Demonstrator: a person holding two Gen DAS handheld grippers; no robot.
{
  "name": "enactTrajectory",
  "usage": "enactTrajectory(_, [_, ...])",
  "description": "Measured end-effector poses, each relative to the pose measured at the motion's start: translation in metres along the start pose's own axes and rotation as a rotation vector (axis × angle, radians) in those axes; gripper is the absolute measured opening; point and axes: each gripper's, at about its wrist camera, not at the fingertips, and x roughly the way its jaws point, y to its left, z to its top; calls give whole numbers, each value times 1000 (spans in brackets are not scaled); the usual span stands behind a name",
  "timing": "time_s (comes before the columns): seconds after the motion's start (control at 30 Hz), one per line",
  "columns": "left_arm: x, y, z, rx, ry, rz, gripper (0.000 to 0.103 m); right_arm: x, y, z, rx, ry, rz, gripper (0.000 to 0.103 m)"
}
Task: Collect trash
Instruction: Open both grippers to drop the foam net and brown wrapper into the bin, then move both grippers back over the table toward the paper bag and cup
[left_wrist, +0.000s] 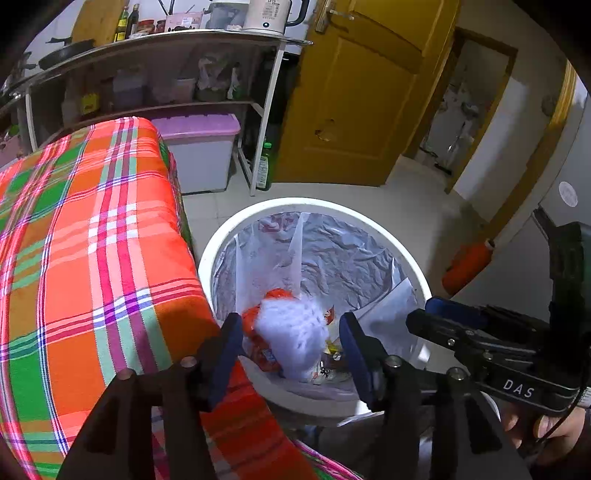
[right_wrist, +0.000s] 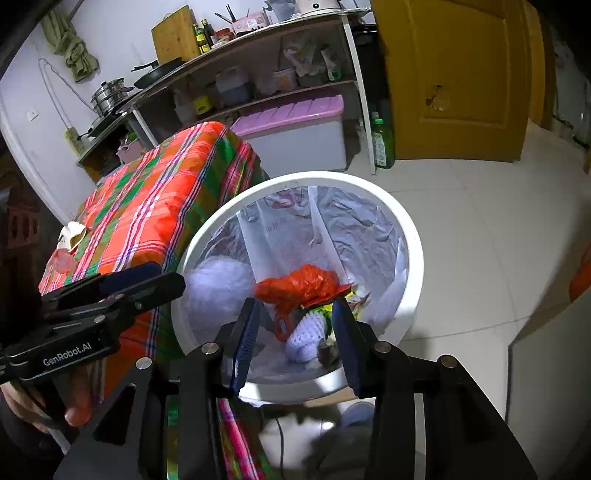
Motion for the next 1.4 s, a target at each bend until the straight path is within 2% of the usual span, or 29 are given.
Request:
enactTrajectory(0.23, [-13,1,-1,-11,-36,-9,54,-16,9,4,-22,-35,-2,42])
enactTrajectory(0.7, [-91,4,-13,-3,-179,45,54,-67,55,5,-107,-142,46,42])
enactTrajectory(1.1, [-135,26,-35,-43,-237,106,54,-76,101,-1,-198,-154,126,42])
enactTrajectory(1.4, [-155,50,-49,-97,-260,156,54,-68,120,-4,-233,-139,170,42])
